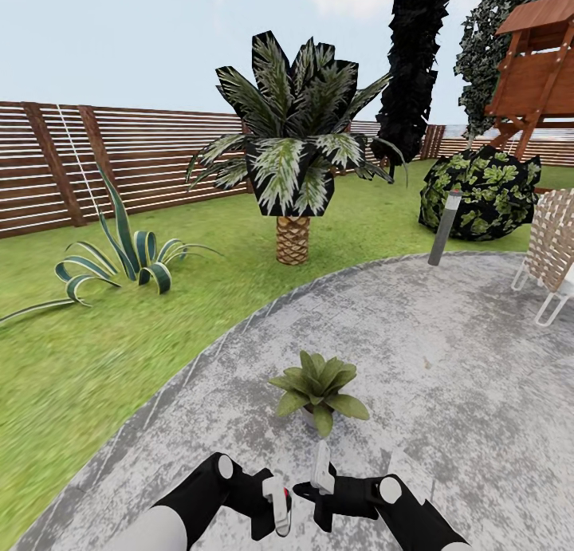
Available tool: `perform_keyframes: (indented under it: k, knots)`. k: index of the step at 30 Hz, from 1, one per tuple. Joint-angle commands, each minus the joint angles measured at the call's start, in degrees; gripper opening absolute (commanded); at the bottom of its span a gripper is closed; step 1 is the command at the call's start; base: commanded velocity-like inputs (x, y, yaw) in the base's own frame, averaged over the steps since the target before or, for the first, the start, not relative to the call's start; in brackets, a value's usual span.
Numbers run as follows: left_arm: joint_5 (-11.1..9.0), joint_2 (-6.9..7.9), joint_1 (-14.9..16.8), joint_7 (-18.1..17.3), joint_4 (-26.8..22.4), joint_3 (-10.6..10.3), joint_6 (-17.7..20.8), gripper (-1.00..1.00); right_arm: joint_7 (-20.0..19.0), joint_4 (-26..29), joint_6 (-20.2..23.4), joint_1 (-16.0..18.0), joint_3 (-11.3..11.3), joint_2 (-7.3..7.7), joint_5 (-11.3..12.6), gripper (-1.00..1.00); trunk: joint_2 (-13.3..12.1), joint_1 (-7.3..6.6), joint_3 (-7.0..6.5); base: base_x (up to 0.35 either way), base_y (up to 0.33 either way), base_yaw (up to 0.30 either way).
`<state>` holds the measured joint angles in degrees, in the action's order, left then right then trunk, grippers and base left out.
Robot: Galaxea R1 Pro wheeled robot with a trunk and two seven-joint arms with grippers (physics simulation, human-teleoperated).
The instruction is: Pick up the pesticide atomizer in the garden and spray insectifuge to fully cover both potted plants in the garden.
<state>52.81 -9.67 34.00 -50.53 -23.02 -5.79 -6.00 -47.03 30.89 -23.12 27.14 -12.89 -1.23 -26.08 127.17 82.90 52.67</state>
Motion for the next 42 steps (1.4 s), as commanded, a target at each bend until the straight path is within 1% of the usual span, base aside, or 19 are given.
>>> perform_keyframes:
  k: [1, 17, 23, 29, 36, 40, 41, 42]
  knots:
    - [0.56, -0.03, 0.02, -0.04, -0.04, 0.05, -0.60, -1.00, 0.01, 0.05, -0.26, 0.02, 0.06, -0.01, -0.46, -1.00, 0.02, -0.01, 0.05, 0.000, 0.000, 0.000]
    - [0.51, -0.28, 0.02, 0.05, 0.16, 0.07, -0.60, -1.00, 0.01, 0.05, -0.26, 0.02, 0.05, -0.09, -0.46, -1.00, 0.02, -0.01, 0.05, 0.000, 0.000, 0.000]
    - [0.45, -0.33, -0.04, 0.08, 0.17, 0.23, -0.64, -1.00, 0.01, -0.03, -0.26, 0.02, 0.04, -1.00, -0.54, -1.00, 0.02, -0.01, 0.05, 0.000, 0.000, 0.000]
    - [0.45, -0.33, 0.01, 0.08, 0.17, 0.23, -1.64, -1.00, 0.01, -0.12, -0.26, 0.02, 0.03, -1.05, -0.55, -1.00, 0.02, -0.01, 0.05, 0.000, 0.000, 0.000]
    - [0.45, -0.33, 0.02, 0.08, 0.23, 0.30, -1.82, -1.00, 0.01, -0.20, -0.27, 0.02, 0.06, -1.06, -0.55, -1.00, 0.02, -0.01, 0.05, 0.000, 0.000, 0.000]
    - [0.75, 0.30, 0.03, 0.08, 0.66, 0.13, -1.86, -1.00, 0.01, -0.20, -0.27, 0.02, 0.06, -1.06, -0.55, -1.00, 0.02, -0.01, 0.05, 0.000, 0.000, 0.000]
    - [0.91, 0.66, 0.06, 0.11, 0.56, 0.11, -1.83, -1.00, 0.01, -0.21, -0.26, 0.02, 0.06, -1.06, -0.55, -1.00, 0.02, -0.01, 0.05, 0.000, 0.000, 0.000]
    - [1.08, 1.57, 0.08, 0.14, 0.41, 0.09, -1.77, -1.00, 0.01, -0.21, -0.26, 0.02, 0.06, -1.06, -0.55, -1.00, 0.02, -0.01, 0.05, 0.000, 0.000, 0.000]
